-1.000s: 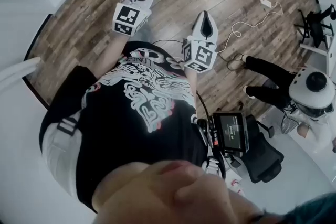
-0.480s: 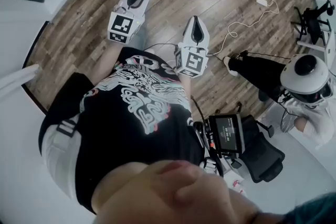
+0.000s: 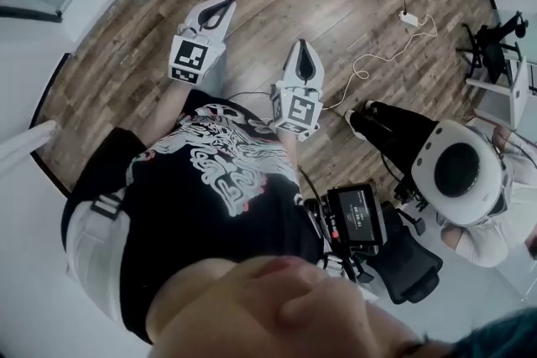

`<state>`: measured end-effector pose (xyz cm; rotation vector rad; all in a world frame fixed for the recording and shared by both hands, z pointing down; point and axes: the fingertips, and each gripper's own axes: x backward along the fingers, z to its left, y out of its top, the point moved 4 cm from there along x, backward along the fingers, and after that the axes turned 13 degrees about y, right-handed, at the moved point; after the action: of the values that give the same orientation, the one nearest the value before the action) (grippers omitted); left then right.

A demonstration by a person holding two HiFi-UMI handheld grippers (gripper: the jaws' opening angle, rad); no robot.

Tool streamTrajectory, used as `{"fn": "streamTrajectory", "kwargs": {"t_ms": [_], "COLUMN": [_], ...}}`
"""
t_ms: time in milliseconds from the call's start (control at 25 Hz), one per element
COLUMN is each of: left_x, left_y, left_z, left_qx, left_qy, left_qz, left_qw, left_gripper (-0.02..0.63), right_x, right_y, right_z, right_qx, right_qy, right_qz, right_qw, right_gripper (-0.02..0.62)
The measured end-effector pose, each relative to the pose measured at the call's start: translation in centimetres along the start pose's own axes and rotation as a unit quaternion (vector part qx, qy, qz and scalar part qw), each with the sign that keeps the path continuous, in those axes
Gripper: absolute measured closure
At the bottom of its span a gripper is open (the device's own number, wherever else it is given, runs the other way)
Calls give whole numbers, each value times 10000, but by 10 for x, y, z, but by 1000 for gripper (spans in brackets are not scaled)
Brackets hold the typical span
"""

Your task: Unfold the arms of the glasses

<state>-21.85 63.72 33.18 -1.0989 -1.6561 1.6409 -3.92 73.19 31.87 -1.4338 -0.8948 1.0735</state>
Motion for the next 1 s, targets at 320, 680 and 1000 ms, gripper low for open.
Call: {"fn": "streamTrajectory", "kwargs": {"t_ms": [320, 680, 1000], "left_x": [-174, -352, -420], "left_y": [10, 29, 30], "left_z": [82, 182, 213], "left_qx": [-20, -84, -12], "left_qy": [27, -196, -376], "left_qz": [45, 53, 104], "left_qw": [10000, 9998, 9992], "left_gripper": [617, 617, 617], "right_x": [-155, -335, -396], "right_y": [2, 26, 40], "right_z": [-77, -163, -192], "right_qx": [-38, -75, 52], "right_qy": [-181, -580, -690], "right_qz": [304, 529, 621], "right_qw": [9994, 9969, 9957], "right_gripper": [597, 597, 595]}}
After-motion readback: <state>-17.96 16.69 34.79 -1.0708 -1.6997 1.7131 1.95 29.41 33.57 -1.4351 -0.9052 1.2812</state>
